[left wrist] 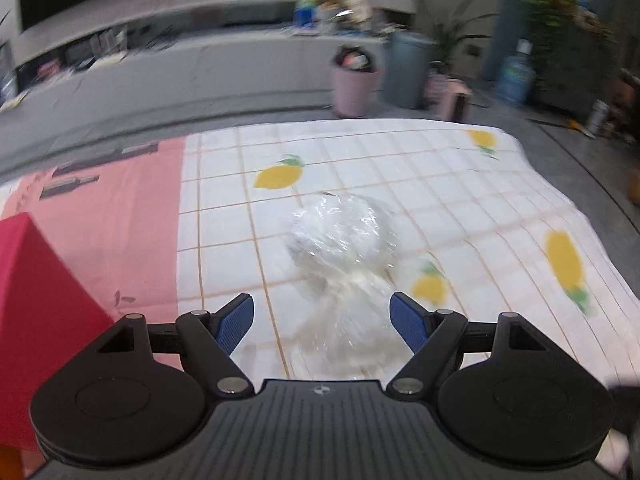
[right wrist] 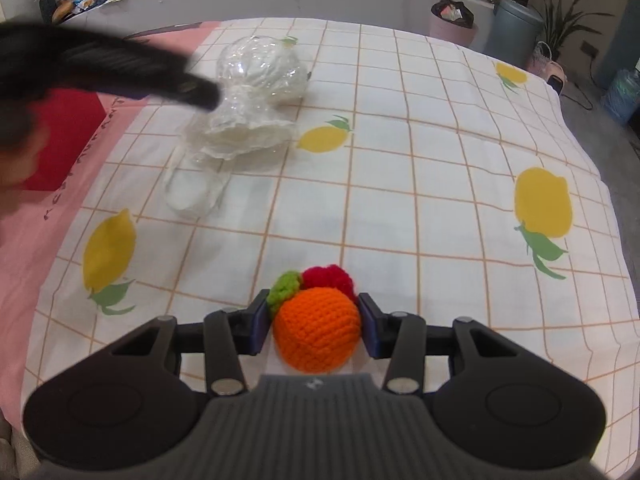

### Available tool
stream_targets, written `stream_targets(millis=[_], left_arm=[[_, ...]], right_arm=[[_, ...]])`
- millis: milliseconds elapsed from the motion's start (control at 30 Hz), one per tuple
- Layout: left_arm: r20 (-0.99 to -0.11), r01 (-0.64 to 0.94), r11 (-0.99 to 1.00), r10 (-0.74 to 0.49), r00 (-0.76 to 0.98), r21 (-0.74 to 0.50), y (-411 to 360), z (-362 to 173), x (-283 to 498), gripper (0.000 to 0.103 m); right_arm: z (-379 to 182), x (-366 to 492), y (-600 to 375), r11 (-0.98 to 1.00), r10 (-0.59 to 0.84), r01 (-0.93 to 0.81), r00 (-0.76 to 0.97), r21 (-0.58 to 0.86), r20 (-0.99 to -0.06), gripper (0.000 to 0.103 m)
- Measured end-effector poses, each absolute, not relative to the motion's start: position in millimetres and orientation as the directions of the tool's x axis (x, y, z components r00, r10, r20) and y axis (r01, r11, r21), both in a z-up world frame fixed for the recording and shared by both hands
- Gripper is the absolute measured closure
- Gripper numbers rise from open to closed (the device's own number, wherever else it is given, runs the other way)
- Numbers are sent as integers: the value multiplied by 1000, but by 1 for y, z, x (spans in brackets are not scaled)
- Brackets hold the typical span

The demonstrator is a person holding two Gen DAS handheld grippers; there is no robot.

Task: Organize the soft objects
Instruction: 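Grasp the plastic-wrapped bundle with the left gripper while the right holds the ball, then carry the bundle and ball toward the orange box with both grippers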

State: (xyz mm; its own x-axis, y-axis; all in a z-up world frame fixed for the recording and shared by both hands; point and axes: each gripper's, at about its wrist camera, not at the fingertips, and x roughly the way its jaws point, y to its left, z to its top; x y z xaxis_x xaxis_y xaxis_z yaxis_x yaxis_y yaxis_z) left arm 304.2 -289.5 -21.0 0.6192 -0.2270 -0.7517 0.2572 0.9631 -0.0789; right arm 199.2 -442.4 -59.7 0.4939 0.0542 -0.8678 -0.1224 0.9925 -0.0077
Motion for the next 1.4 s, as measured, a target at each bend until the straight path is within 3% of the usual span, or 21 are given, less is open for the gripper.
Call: stream_targets(millis=[200,333,667,733,800,900,1400], left_arm=[[-744,251,951,-298,598,-179,-303,-23,335,12],[-769,276,958,-233,595,-77,-323,-33,336,12],[-791,289,954,-239,564,-82,-325,-50,339,15],[-802,277,958,-218,556,-68,-325,-55,340,35],[-801,309,951,-179,572,8,-332,-57,335,42],[-802,314,949,-192,566,-6,-331,-55,333,53],[-790,372,928,-226,570,2,-281,-54,263,56]], right_arm=[[-60,222,-443,994,49,-112,507,-9,-860,58],[-60,233,-443,994,48,-112,520,-13,-853,58],[-61,246,-443,994,49,-110,536,-12,-843,58],[-61,246,-443,994,51,-111,539,-11,-841,58],[-60,245,-443,994,52,-112,541,-11,-840,58],[-60,245,-443,994,51,-111,543,-11,-838,58],[-59,233,-429,994,3,-94,544,-57,-839,58]])
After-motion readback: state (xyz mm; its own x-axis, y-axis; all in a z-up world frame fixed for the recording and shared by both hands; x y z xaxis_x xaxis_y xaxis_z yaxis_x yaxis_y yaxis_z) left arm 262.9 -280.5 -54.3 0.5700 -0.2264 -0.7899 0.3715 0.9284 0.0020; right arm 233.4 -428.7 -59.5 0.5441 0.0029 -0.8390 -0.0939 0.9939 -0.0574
